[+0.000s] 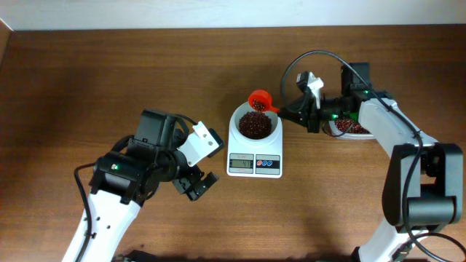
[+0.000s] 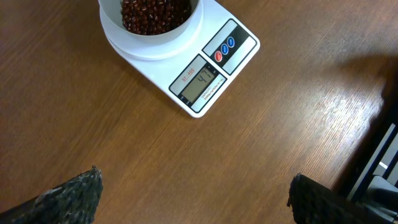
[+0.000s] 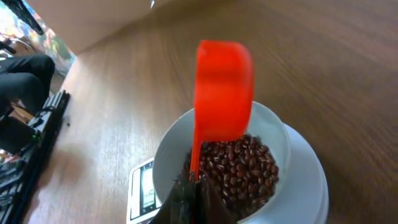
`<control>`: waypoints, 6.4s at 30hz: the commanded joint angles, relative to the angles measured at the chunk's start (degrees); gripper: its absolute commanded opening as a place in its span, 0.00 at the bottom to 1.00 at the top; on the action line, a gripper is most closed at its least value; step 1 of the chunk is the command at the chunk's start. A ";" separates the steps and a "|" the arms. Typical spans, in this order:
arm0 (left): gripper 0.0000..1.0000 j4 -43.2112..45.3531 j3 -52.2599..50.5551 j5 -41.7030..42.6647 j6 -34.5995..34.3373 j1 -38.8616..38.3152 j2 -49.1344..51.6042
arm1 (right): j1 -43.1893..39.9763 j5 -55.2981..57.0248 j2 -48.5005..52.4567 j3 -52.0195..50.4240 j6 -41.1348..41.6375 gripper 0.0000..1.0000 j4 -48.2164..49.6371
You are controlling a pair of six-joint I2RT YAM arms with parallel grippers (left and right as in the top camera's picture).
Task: Scoop and weigh 50g on scale
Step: 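Tilt the scoop gradually with the right gripper, pouring beans into the bowl, then carry the scoop right back over the bean tub, then lower the right arm toward the table front holding the scoop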
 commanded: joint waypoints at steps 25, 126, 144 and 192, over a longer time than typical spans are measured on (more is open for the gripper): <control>0.99 0.07 0.76 0.81 0.96 0.24 -0.59 | 0.63 -9.35 0.13 -0.15 0.33 0.04 1.99; 0.99 0.07 0.76 0.81 0.96 0.24 -0.59 | -35.23 13.05 -11.26 -0.04 6.58 0.04 -28.33; 0.99 0.07 0.76 0.81 0.96 0.24 -0.59 | -8.55 78.25 -19.98 4.63 25.97 0.04 -20.94; 0.99 0.07 0.76 0.81 0.96 0.24 -0.59 | -5.35 59.21 -66.10 -47.95 84.48 0.04 -14.32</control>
